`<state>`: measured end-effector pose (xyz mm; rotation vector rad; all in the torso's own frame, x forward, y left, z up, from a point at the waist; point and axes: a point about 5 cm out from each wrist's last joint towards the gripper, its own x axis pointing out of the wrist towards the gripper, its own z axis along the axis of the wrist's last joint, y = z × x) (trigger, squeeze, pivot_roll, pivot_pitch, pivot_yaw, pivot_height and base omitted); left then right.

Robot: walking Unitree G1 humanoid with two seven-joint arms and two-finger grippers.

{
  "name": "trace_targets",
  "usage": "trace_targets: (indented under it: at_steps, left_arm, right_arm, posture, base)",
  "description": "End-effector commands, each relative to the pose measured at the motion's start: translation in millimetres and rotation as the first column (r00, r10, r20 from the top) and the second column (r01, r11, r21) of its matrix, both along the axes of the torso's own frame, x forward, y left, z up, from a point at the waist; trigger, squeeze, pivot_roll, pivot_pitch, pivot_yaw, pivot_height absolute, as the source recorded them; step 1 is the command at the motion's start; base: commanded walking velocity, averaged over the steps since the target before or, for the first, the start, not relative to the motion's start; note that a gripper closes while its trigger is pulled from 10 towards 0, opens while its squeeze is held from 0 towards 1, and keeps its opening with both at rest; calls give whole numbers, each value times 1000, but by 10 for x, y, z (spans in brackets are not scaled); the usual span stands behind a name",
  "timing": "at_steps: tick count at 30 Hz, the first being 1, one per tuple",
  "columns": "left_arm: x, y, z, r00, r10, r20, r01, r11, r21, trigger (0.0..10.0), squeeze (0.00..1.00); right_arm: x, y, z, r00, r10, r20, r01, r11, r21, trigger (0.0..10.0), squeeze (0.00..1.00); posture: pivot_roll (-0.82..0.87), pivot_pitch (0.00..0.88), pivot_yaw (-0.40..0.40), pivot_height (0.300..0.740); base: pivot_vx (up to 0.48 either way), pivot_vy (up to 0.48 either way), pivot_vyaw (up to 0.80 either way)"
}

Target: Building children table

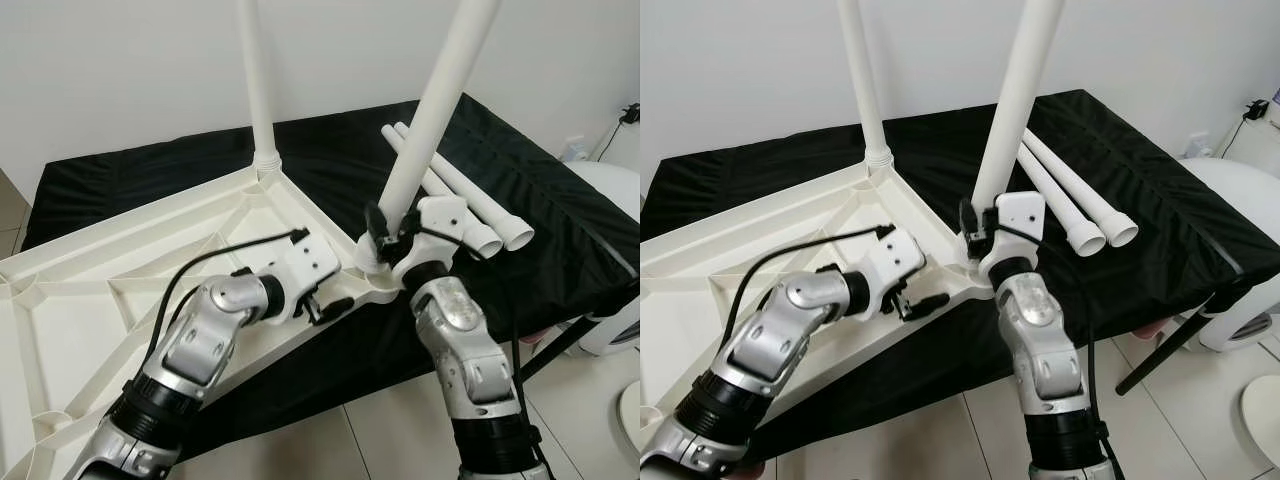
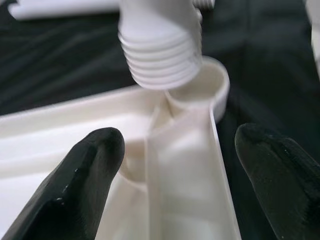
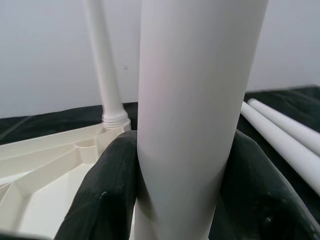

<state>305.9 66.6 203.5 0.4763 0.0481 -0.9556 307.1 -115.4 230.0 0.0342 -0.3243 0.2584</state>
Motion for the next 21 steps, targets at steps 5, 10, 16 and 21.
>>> trace_targets:
  at_steps: [5,10,16,21]
  left_arm:
    - [84,53,289,1000,0,15,2,993,-115,10000,0]
    - [153,89,417,999,5,43,1,992,-127,10000,0]
    - [232,104,603,997,9,79,3,987,-158,10000,0]
    - [191,-58,854,993,-91,69,107,955,-277,10000,0]
  right_arm:
    - [143,-248,91,999,41,12,-40,996,-78,10000,0]
    - [201,-332,99,998,69,-12,-70,993,-91,10000,0]
    - [241,-378,67,988,145,-55,-152,978,-147,10000,0]
    - [259,-373,37,970,229,-87,-241,955,-174,10000,0]
  posture:
    - [-108,69,12,740]
    - [-103,65,10,740]
    - [-102,64,13,740]
    - [-94,63,12,740]
  base:
    - [0,0,0]
    - [0,0,0]
    - [0,0,0]
    - [0,0,0]
